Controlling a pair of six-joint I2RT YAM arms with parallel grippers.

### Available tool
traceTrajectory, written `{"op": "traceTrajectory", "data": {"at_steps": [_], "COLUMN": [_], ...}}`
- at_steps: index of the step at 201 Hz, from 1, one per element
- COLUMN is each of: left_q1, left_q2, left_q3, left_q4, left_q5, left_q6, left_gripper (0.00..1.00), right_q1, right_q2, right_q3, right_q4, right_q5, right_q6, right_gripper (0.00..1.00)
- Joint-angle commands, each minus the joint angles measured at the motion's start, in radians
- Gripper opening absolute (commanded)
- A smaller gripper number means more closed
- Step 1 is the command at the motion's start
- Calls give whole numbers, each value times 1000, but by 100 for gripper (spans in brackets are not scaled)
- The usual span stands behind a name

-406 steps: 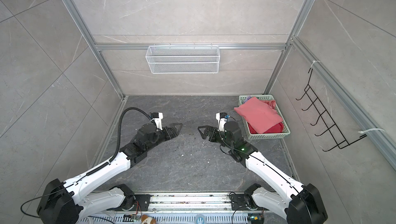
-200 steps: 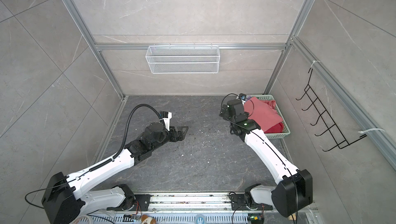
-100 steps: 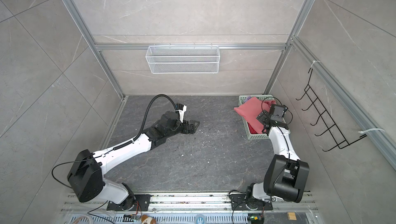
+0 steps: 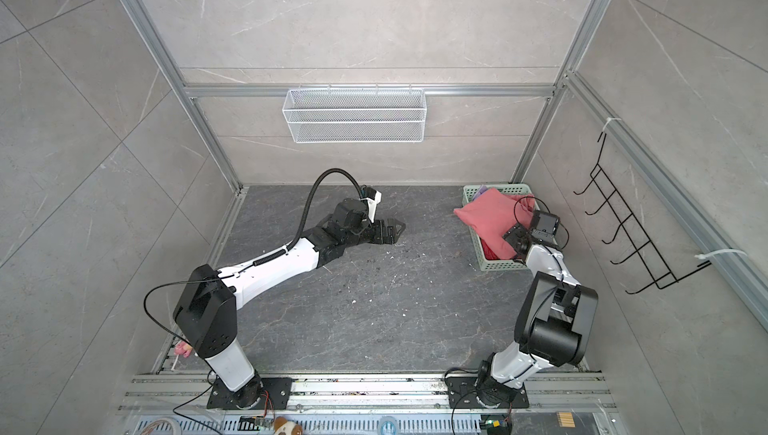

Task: Fold and stack the t-shirts
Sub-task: 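Grasp the pink t-shirt top with the right gripper and pull it out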

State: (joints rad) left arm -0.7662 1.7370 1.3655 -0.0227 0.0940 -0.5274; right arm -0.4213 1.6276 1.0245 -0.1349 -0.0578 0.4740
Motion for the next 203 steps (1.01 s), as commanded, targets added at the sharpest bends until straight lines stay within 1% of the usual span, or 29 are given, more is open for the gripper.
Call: {"op": "traceTrajectory", "data": {"at_steps": [1, 18, 37, 44, 52, 68, 78, 80, 81, 84, 102, 132, 146, 148, 149, 150, 154, 160, 175, 182, 203], "left_q1": [-6, -8, -8, -10, -10, -13, -13, -13, -13, -13, -13, -13, -13, -13, -13, -13, -13, -13, -13, -12, -13], "left_q2": [11, 14, 13, 12, 10, 3, -2, -3, -3, -6, -21, -56, -69, -70, -71, -72, -74, -79, -89, -93, -108], "left_q3": [36, 40, 40, 38, 35, 25, 18, 16, 16, 12, -15, -66, -82, -84, -85, -86, -92, -103, -126, -136, -162], "left_q4": [0, 0, -1, -1, 0, 1, 5, 6, 7, 8, 31, 75, 82, 84, 84, 85, 90, 100, 121, 128, 152], "left_q5": [25, 23, 21, 21, 22, 21, 20, 22, 22, 21, 19, 19, 22, 21, 22, 22, 25, 29, 32, 32, 33], "left_q6": [-27, -32, -37, -39, -39, -38, -38, -39, -39, -37, -37, -27, -20, -19, -19, -19, -17, -16, -15, -15, -24], "left_gripper": [99, 98, 98, 98, 97, 97, 97, 97, 97, 97, 97, 96, 97, 96, 97, 97, 97, 97, 97, 97, 97], "right_q1": [-7, -7, -6, -7, -7, -7, -6, -7, -7, -6, -7, 1, 6, 6, 6, 6, 6, 6, 6, 6, 6], "right_q2": [45, 66, 49, 33, 16, -12, -28, -32, -32, -37, -77, -169, -204, -205, -208, -208, -205, -195, -151, -132, -78], "right_q3": [9, 21, 27, 30, 39, 71, 86, 91, 91, 93, 94, 99, 113, 115, 121, 121, 132, 150, 174, 175, 185], "right_q4": [58, 69, 62, 49, 16, -69, -120, -131, -131, -142, -183, -228, -249, -254, -260, -260, -273, -294, -323, -322, -341], "right_q5": [-43, -77, -99, -97, -83, -43, -22, -17, -17, -16, -21, -72, -73, -72, -71, -71, -68, -67, -78, -82, -59], "right_q6": [-21, -17, -9, -8, -8, -8, -13, -14, -14, -16, -19, -26, -36, -37, -37, -37, -39, -45, -55, -57, -44], "right_gripper": [74, 62, 39, 32, 25, 16, 8, 4, 4, 0, 0, 0, 0, 2, 6, 6, 13, 18, 25, 26, 34]}}
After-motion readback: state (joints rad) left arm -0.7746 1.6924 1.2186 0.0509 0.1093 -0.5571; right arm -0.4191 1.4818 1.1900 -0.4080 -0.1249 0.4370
